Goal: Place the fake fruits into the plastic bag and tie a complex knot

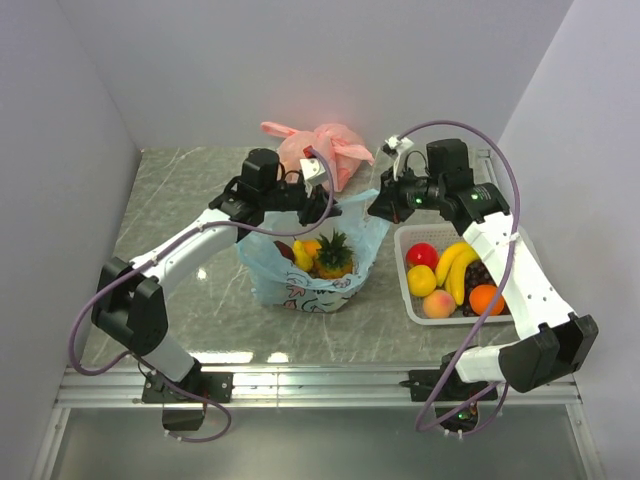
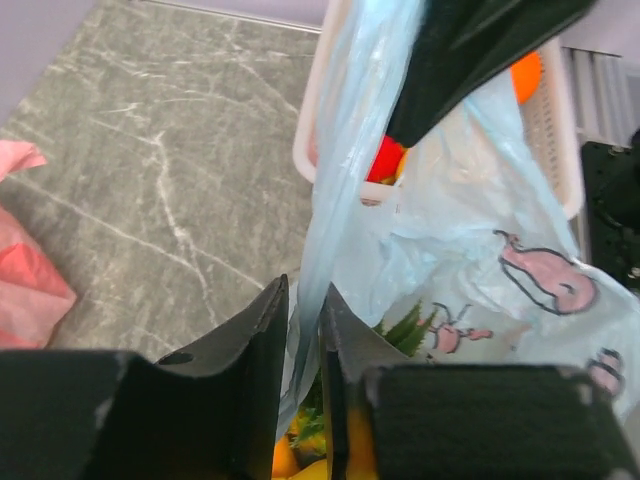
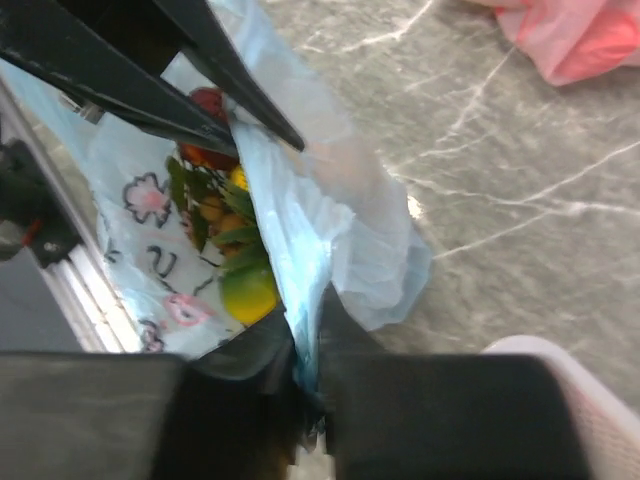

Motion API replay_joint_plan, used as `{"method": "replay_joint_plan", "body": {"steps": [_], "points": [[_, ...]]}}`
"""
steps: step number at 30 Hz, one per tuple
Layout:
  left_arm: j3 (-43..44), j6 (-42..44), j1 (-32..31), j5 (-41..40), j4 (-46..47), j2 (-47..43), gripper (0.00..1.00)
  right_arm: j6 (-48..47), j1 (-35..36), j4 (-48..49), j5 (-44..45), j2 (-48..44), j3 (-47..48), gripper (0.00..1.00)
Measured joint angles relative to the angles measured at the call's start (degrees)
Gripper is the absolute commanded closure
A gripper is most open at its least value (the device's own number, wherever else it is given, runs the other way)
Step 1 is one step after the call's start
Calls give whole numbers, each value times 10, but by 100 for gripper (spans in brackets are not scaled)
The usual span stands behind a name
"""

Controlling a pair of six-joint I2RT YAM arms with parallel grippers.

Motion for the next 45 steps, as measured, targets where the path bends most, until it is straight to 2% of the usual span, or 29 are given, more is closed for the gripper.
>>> {"method": "replay_joint_plan", "body": {"steps": [2,5,6,9,15,19,22,26,29,30,31,32,33,34,37,42,45], "points": [[0,-5,-2,11,-1,0,70,-1,-1,-5,-6,0,0,100],[7,-21,-10,28,-16,0,47,12,-1,-3,-21,1,8,100],[11,-31,-16,33,-20,0,35,19,-1,2,-27,1,12,100],[17,-64,-37,50,-20,0,20,47,-1,36,-40,-2,18,100],[3,-168,-71,63,36,0,11,82,0,65,-47,-6,19,100],[-4,-235,-74,63,82,3,11,92,6,75,-35,-7,17,100],[-4,-261,-77,52,97,8,13,102,12,82,-14,-12,15,100],[-5,-259,-94,5,103,12,23,123,14,88,17,-14,15,100],[-11,-255,-104,-31,104,19,51,139,14,87,27,-14,15,100],[-14,-250,-105,-43,104,22,66,143,14,86,25,-14,15,100],[-16,-247,-105,-55,104,26,76,145,14,85,20,-14,15,83],[-20,-242,-104,-61,106,28,90,146,14,81,9,-14,15,69],[-24,-241,-102,-64,103,29,96,147,14,80,3,-14,15,56],[-29,-238,-101,-66,100,30,100,142,14,81,-9,-14,15,38],[-40,-239,-93,-54,90,32,100,114,0,70,-51,-22,15,13],[-49,-242,-69,1,88,29,100,34,-104,26,-141,-53,13,4],[-51,-245,-53,44,88,22,99,-21,-156,26,-175,-89,-28,1]]}}
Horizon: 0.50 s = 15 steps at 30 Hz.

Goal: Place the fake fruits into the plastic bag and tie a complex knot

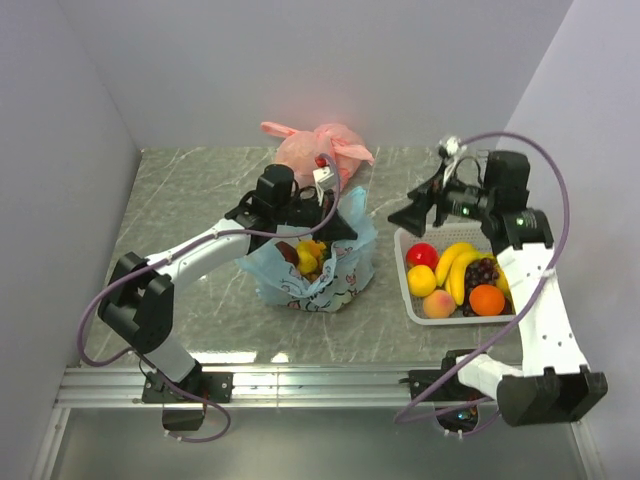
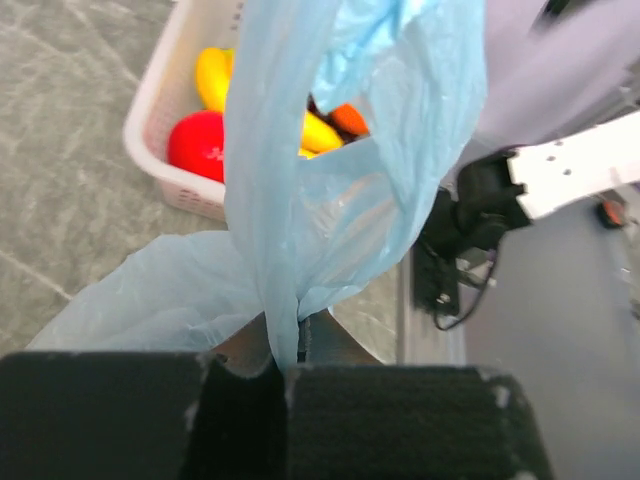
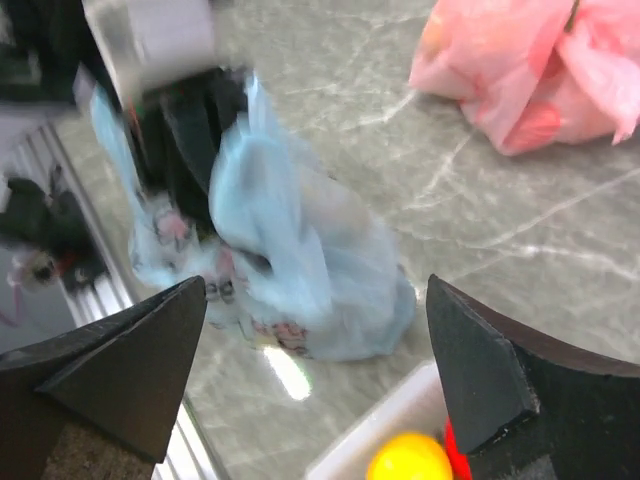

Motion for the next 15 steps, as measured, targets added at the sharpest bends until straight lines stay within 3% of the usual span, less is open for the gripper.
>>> {"method": "replay_joint_plan", "body": {"steps": [5,9,12,15], "points": [[0,-16,7,59,8,-9,97,-32,6,50,-58,-61,-131,2],[0,-21,7,85,5,-9,97,-43,32,102,-82,-33,-154,7],[0,-23,7,96,3,-9,97,-39,53,152,-83,-12,-173,18],[0,-22,7,100,2,-9,96,-39,79,182,-82,9,-181,38]]}}
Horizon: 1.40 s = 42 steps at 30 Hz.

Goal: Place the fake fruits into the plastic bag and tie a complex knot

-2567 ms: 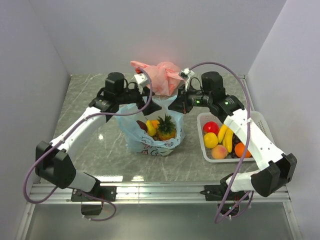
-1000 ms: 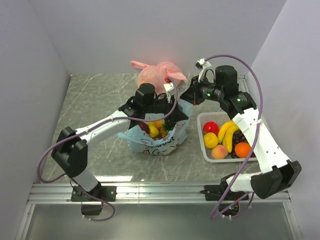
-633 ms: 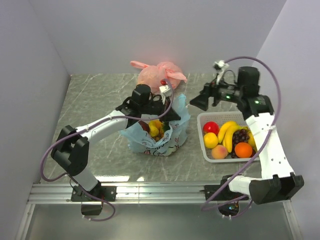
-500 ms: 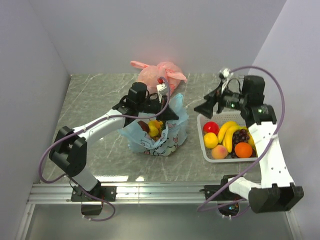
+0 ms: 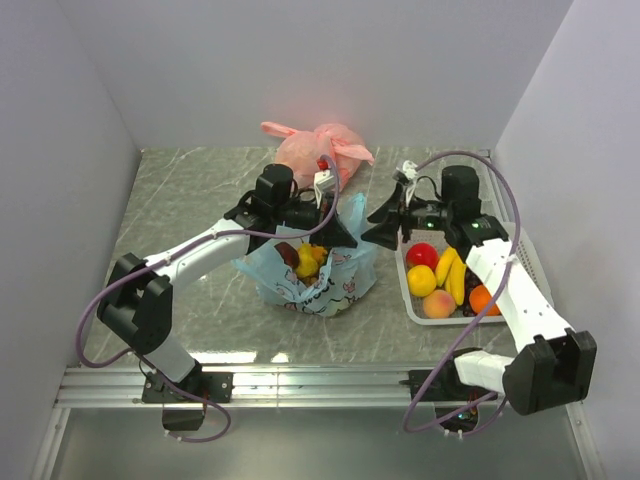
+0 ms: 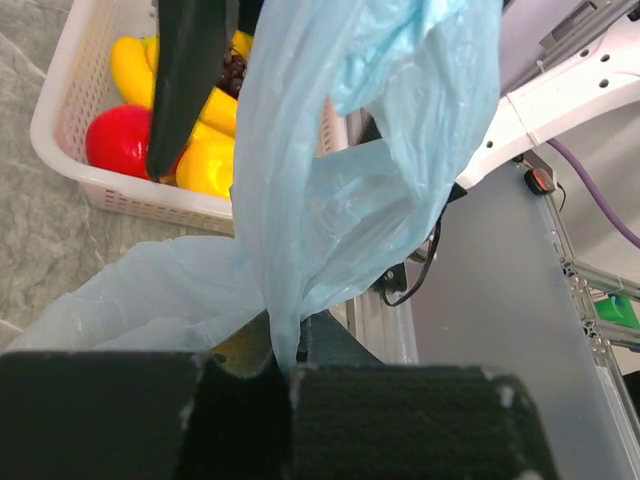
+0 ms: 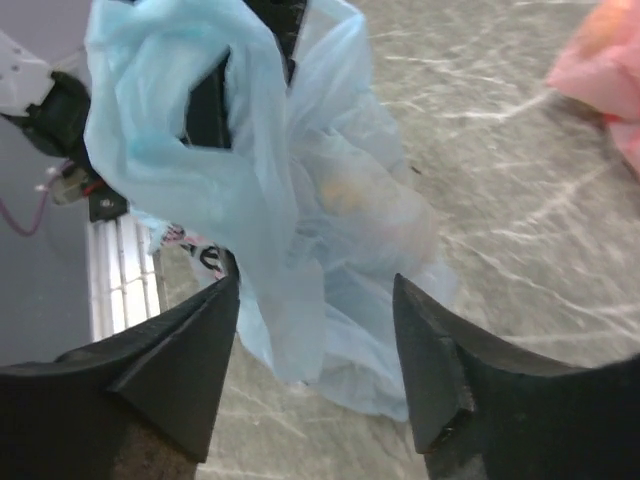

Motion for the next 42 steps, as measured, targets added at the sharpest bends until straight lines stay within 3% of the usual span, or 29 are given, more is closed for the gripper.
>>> {"method": "replay_joint_plan", "body": {"steps": [1,2,4,5,7,8,11,16,20,25,28,29,31,32,33,34,36,38,42], "points": [[0,1,0,0,-2,0,94,1,9,8,0,7,-1,52],[0,3,0,0,-4,0,92,1,15,14,0,11,-1,59],[2,11,0,-1,-14,0,88,-3,27,23,-1,20,-1,90],[6,17,0,-3,-26,0,75,-5,31,23,-3,24,-1,99],[14,34,4,-4,-52,0,63,-20,34,15,-5,31,3,100],[19,46,7,-5,-67,-1,50,-26,34,9,-5,33,5,100],[34,79,26,-12,-118,-12,33,-44,34,-3,-6,33,6,100],[91,127,47,-37,-188,-35,23,-59,36,-7,-6,33,6,100],[137,139,42,-44,-204,-37,7,-53,37,3,-6,31,6,100],[164,131,37,-56,-204,-23,3,-19,39,37,-1,25,6,100],[185,117,33,-65,-205,2,15,-1,42,56,2,20,6,100],[193,112,32,-68,-206,11,36,4,42,63,3,18,6,100],[203,97,31,-73,-206,26,66,13,43,73,3,15,6,100],[206,92,30,-75,-204,30,92,16,43,76,3,14,6,100],[207,83,30,-76,-204,33,100,18,43,79,4,13,6,64],[206,78,32,-75,-201,34,100,24,43,82,5,13,6,42],[206,63,36,-67,-187,35,100,29,43,90,9,12,5,14],[206,47,42,-51,-168,35,100,54,42,134,13,2,-14,7],[206,20,55,-23,-141,35,100,151,41,295,17,-39,-111,4]]}}
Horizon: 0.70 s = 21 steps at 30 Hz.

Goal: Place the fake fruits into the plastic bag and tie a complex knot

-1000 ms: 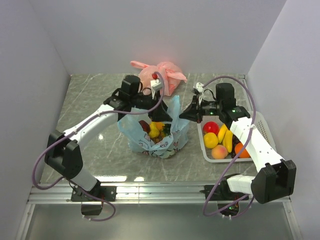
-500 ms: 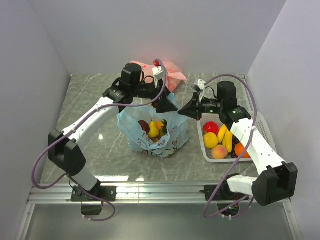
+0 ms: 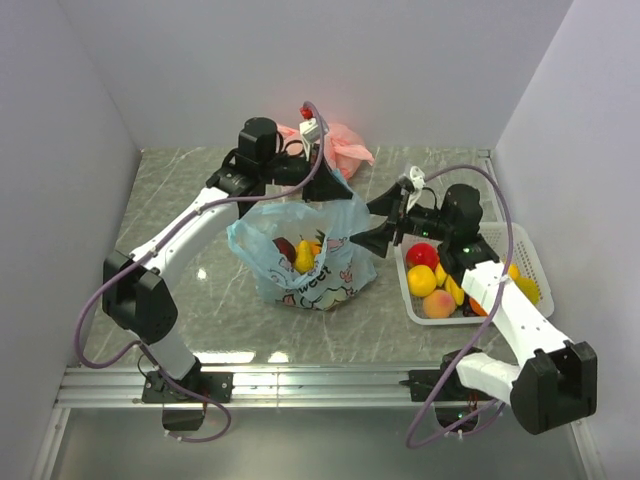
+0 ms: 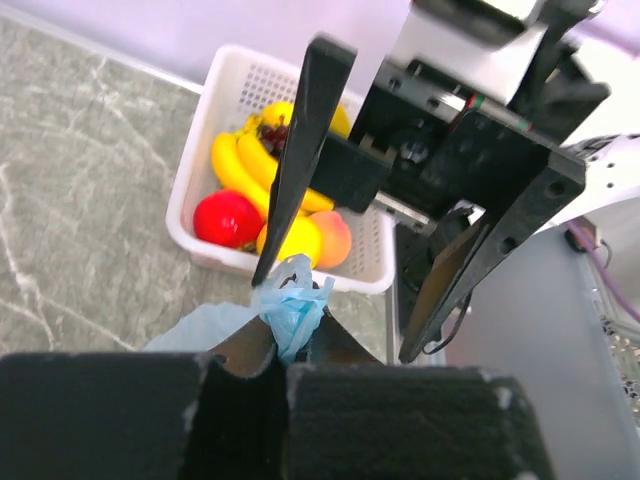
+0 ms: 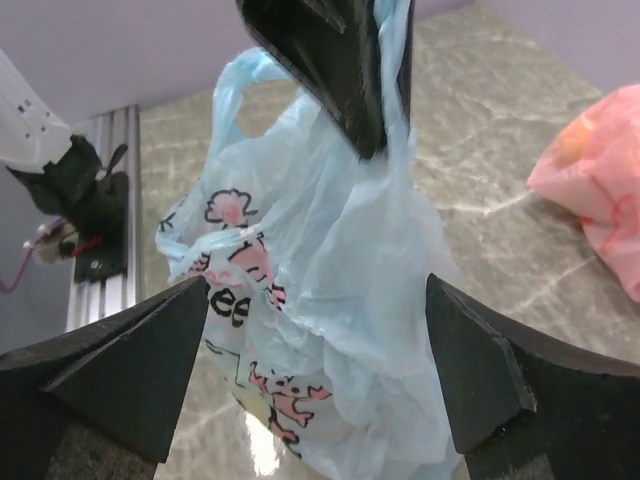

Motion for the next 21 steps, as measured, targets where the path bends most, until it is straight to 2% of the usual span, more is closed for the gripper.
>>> {"method": "replay_joint_plan", "body": {"steps": [3,7,10,14,17,18,20,21], "points": [[0,-18,4,19,24,0,100,66,18,108,20,2,-32,4],[0,-32,4,36,45,1,100,146,47,263,61,57,-30,4],[0,-36,4,40,52,5,100,196,69,341,84,112,-21,10],[0,-47,4,42,67,14,100,237,111,390,118,167,-15,29],[0,-61,5,42,83,20,100,247,138,412,163,188,-15,60],[0,-64,7,40,86,21,100,250,144,420,176,192,-17,77],[0,-71,10,42,96,21,100,255,151,430,209,199,-19,95],[-1,-66,14,45,111,21,100,267,151,432,217,200,-23,98]]}}
